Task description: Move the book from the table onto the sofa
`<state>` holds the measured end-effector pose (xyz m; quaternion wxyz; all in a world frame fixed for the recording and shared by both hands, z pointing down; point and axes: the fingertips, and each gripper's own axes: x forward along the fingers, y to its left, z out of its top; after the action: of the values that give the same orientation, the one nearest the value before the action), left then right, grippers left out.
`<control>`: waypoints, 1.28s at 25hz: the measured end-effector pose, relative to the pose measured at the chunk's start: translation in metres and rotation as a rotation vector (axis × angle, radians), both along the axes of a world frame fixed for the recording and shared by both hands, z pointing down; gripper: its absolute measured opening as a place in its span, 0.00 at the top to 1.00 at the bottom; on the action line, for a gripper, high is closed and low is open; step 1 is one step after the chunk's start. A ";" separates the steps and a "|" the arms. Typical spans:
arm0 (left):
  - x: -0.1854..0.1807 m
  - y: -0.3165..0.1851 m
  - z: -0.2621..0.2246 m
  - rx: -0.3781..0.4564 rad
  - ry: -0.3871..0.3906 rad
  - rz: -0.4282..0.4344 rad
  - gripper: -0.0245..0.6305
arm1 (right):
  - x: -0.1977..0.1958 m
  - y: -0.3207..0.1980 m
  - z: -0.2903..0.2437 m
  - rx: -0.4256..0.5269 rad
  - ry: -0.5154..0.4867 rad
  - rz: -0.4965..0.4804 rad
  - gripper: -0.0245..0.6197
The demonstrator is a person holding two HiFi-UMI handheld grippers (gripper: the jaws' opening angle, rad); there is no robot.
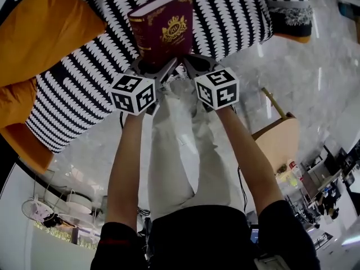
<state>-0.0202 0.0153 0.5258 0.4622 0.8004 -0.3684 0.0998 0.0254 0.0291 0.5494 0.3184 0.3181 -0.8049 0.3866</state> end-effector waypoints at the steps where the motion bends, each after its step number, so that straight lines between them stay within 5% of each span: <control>1: 0.001 0.000 0.004 -0.004 -0.002 0.006 0.61 | 0.000 0.001 0.003 -0.005 0.003 -0.002 0.94; 32: -0.004 -0.012 0.057 -0.138 -0.070 0.038 0.61 | -0.017 -0.003 0.043 -0.086 0.050 -0.071 0.94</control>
<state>-0.0247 0.0030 0.5825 0.5011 0.7695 -0.3615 0.1614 0.0088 0.0259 0.5926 0.3653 0.2849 -0.7903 0.4011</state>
